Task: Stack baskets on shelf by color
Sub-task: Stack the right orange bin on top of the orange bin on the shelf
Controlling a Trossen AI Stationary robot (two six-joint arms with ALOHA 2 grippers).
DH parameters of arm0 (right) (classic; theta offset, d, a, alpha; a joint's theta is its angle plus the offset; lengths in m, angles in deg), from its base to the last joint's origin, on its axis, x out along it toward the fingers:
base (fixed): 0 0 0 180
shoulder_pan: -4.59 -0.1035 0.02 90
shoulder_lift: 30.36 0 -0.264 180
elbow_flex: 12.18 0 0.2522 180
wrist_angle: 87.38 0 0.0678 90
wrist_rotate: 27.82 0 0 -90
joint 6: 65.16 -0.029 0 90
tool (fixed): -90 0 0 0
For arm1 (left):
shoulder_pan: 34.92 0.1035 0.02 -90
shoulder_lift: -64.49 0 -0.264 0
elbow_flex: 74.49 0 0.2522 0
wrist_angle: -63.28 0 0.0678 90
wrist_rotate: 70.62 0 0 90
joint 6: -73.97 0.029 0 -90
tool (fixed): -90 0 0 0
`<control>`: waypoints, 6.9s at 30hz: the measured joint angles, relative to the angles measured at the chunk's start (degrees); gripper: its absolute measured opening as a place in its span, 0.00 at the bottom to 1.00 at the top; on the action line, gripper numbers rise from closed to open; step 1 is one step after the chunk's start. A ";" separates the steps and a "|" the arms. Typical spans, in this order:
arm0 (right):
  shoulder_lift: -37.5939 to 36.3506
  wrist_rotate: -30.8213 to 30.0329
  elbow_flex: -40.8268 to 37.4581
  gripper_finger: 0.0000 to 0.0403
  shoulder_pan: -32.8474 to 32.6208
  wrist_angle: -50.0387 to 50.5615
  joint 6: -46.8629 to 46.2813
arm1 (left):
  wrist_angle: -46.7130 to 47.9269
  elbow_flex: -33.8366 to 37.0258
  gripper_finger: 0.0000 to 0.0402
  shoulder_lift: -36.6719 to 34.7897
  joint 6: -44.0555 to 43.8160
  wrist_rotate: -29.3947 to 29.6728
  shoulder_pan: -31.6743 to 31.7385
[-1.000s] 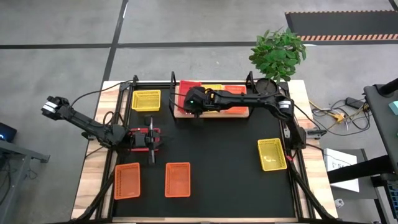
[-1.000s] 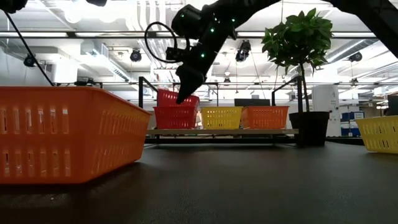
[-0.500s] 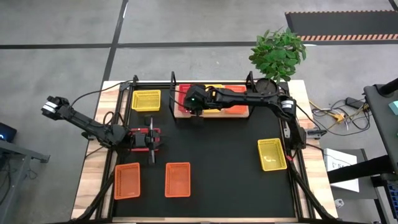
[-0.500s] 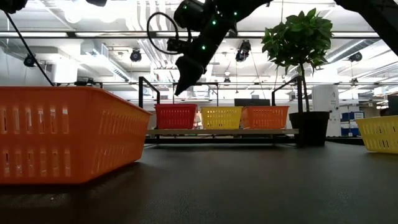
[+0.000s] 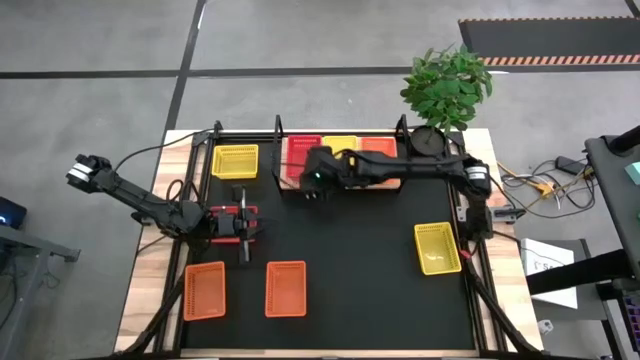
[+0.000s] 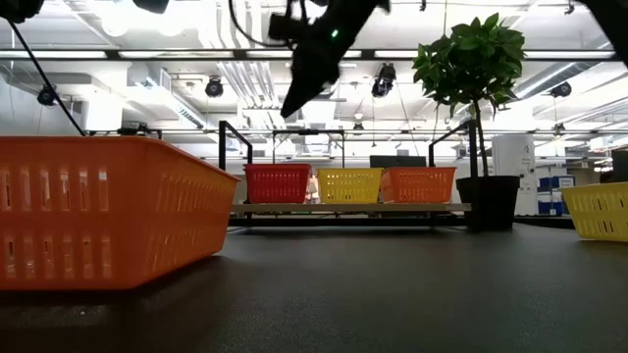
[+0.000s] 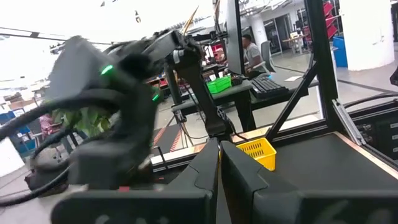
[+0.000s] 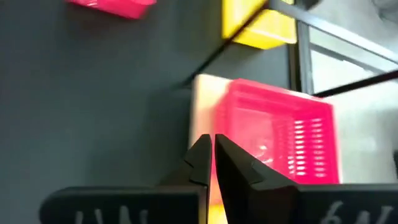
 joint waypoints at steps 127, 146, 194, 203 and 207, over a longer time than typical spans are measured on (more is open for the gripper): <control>-44.99 6.86 -67.74 0.51 -15.36 -40.66 -18.24 | 49.11 -45.82 0.24 55.79 -29.98 -14.13 8.87; -17.06 2.09 -45.83 0.51 -22.10 -37.07 -30.84 | 13.04 -15.28 0.18 22.22 -4.63 -9.19 7.41; -24.65 -5.70 -25.76 0.02 -18.47 2.31 -13.44 | -12.13 -0.15 0.17 13.51 -4.65 -11.83 7.10; -34.64 -5.88 -33.58 0.02 -2.70 2.62 -5.99 | -12.10 -0.15 0.17 13.51 -2.92 -11.82 7.13; -36.54 2.46 -38.29 0.02 4.79 1.10 -0.64 | -12.08 -0.15 0.17 13.51 -2.80 -11.81 7.17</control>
